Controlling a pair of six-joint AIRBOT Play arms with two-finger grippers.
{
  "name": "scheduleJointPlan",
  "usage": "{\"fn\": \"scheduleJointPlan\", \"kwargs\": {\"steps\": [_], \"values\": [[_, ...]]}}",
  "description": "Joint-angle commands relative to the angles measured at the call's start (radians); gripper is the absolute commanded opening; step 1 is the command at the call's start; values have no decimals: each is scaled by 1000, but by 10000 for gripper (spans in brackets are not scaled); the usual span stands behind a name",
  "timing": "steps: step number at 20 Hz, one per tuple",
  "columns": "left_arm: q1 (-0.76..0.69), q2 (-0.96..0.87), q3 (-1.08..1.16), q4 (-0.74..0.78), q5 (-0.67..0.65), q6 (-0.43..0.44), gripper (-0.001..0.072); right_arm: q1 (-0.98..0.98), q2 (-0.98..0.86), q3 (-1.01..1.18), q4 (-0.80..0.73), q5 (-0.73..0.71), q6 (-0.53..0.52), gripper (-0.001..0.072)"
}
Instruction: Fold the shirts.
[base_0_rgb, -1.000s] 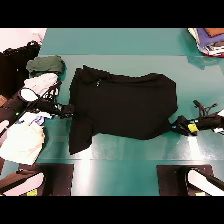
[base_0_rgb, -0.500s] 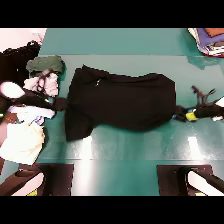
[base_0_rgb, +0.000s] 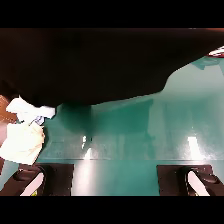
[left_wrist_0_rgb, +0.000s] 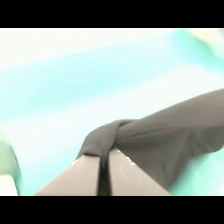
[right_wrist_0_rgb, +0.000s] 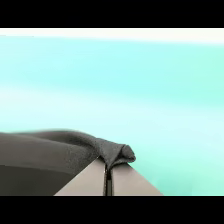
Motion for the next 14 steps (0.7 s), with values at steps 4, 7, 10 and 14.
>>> {"fn": "scheduleJointPlan", "kwargs": {"steps": [4,7,10,14], "values": [[1,10,331,-30,10,-72,27,1,37,354,-226,181,100,13],[1,8,266,-101,5,-79,26,1,-66,475,-240,343,102,13],[0,-23,87,-101,-66,-79,27,1,-190,458,-238,449,103,13],[-2,-171,-143,-100,-148,-55,27,1,-361,242,-237,490,101,13]]}}
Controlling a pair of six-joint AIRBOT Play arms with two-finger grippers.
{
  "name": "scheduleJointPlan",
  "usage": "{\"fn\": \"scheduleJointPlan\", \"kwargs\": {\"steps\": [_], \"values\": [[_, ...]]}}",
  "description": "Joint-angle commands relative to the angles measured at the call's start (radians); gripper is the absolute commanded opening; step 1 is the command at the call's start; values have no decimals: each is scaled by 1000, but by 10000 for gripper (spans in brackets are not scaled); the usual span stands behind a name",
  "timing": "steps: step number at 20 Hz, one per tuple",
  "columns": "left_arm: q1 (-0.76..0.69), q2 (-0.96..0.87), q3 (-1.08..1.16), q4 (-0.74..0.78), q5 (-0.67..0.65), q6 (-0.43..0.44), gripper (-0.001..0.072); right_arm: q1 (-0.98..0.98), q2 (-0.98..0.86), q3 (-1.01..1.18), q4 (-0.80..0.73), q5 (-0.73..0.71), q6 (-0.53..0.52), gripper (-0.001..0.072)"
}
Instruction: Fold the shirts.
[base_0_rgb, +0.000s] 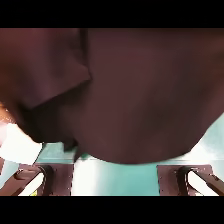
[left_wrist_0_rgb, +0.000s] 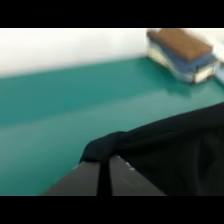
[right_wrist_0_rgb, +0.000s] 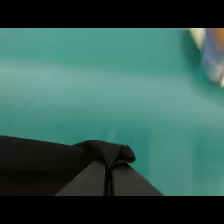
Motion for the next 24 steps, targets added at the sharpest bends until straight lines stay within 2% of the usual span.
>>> {"fn": "scheduleJointPlan", "kwargs": {"steps": [1,4,6,9,13,15,16,19,24], "values": [[-2,-138,-195,-8,-56,25,27,1,-159,-149,-5,60,-1,13],[-1,-344,-295,-8,-22,61,28,2,-327,-269,-5,25,-13,13],[-1,-507,-295,-9,61,76,28,2,-439,-300,-4,-42,-18,13],[0,-698,-261,-36,256,127,28,3,-577,-246,4,-154,-18,13],[2,-817,-156,-33,338,129,28,21,-681,-105,3,-208,-18,13],[8,-813,-143,-13,300,154,28,35,-678,-99,0,-204,-19,12],[19,-811,-136,-3,236,179,28,43,-670,-112,0,-198,-27,13],[45,-812,-148,72,44,179,26,62,-605,-256,-1,-232,-27,13],[45,-812,-282,119,24,179,27,108,-501,-539,0,-344,-27,13]]}}
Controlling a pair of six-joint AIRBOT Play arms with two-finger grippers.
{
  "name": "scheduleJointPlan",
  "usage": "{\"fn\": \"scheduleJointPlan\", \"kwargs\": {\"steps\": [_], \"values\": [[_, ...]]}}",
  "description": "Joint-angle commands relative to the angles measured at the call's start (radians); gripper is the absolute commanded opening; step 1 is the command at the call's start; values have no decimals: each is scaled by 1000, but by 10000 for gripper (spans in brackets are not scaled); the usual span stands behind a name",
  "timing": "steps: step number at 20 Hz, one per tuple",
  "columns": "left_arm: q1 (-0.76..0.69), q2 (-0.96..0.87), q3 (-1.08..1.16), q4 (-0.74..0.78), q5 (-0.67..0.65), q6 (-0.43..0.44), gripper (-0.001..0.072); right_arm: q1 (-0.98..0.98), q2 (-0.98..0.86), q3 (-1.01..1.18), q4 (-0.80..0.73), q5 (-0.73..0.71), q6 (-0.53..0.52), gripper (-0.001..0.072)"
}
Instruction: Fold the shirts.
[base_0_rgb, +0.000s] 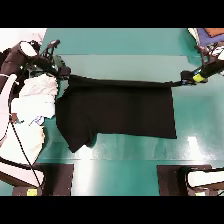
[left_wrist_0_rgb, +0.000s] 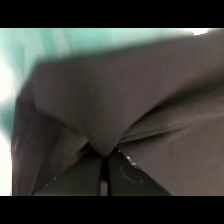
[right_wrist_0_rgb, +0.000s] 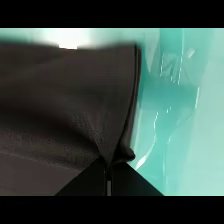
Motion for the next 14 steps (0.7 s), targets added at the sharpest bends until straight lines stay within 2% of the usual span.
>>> {"fn": "scheduleJointPlan", "kwargs": {"steps": [1,4,5,6,7,8,11,14], "values": [[3,-3,-87,31,-40,5,28,32,58,-167,3,-81,1,13],[3,-3,-122,55,-48,-32,32,34,68,-230,6,-104,23,13],[4,-2,-121,60,-48,-62,258,34,68,-235,7,-102,42,22],[3,-2,-120,60,-55,-79,526,34,68,-233,7,-102,48,148],[4,-2,-116,62,-78,-84,538,34,70,-222,6,-92,47,334],[4,0,-106,67,-111,-84,541,34,71,-204,6,-62,47,393],[4,89,-136,119,-171,-85,541,13,129,-191,-2,3,42,387],[4,268,-328,151,-169,-86,541,-19,253,-282,17,53,25,384]]}}
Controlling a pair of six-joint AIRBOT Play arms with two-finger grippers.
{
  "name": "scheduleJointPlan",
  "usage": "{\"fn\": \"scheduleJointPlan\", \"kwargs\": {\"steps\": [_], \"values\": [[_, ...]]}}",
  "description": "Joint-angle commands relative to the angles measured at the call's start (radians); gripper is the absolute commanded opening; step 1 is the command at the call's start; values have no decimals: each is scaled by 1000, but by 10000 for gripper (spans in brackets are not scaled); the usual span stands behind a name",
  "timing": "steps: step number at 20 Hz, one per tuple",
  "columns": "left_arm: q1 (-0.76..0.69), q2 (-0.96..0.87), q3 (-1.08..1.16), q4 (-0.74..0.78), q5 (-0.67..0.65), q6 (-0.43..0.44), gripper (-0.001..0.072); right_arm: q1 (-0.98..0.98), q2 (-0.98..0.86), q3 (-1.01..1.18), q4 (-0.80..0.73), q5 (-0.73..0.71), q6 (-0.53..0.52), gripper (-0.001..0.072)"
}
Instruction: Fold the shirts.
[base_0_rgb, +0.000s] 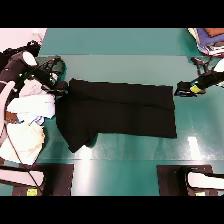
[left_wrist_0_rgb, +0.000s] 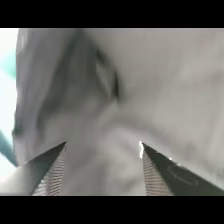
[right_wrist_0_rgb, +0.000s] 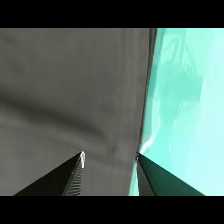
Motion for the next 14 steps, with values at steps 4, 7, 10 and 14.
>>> {"fn": "scheduleJointPlan", "kwargs": {"steps": [4,7,10,14], "values": [[0,375,-481,31,-24,-51,541,-83,236,-215,139,61,-59,384],[0,515,-713,30,10,-87,541,-119,314,-309,214,26,-75,384],[0,562,-843,12,73,-111,542,-124,354,-348,215,18,-76,383],[0,562,-909,-100,204,-107,542,-124,384,-351,215,11,-77,383]]}}
